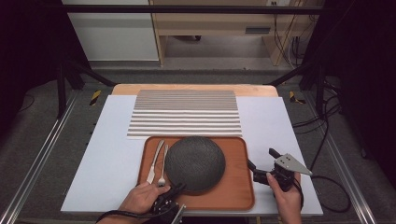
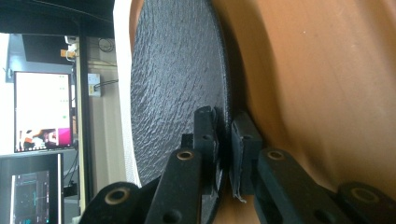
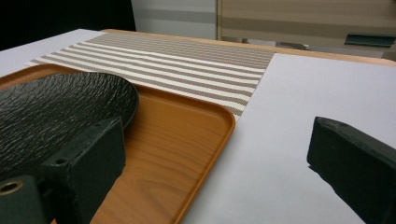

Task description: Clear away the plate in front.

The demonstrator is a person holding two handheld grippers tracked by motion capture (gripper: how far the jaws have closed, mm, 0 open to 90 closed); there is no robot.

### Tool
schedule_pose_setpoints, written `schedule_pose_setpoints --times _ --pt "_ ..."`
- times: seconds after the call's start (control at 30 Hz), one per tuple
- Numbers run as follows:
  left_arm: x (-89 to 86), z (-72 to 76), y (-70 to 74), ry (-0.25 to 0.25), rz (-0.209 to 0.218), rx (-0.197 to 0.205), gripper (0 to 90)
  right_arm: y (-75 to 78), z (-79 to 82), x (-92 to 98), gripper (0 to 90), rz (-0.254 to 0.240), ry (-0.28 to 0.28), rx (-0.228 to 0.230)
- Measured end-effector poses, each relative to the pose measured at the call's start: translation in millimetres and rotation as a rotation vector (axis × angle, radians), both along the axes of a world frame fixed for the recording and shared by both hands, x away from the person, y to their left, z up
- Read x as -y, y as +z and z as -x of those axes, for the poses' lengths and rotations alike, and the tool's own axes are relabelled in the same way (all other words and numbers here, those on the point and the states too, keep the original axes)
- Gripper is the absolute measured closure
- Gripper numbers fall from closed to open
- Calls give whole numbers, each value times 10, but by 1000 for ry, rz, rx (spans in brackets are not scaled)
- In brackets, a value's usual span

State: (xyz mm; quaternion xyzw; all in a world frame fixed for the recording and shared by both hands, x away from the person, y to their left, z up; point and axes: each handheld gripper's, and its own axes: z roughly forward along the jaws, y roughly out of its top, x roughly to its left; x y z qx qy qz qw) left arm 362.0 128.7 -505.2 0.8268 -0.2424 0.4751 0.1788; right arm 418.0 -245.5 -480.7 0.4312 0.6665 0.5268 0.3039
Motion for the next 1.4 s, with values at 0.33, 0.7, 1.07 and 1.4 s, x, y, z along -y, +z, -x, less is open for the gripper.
schedule_pose_setpoints --times 0.33,0.7,1.07,1.4 --pt "-24 -9 28 9 32 6 698 -1 0 -2 46 0 -1 -5" --pt "-87 15 54 5 64 -20 679 -1 0 -2 46 1 0 -5" --pt "-159 53 112 -12 60 -22 652 -6 -5 -3 46 5 0 -7" --pt "-208 108 270 -40 106 8 652 -5 -3 1 46 0 -1 -7"
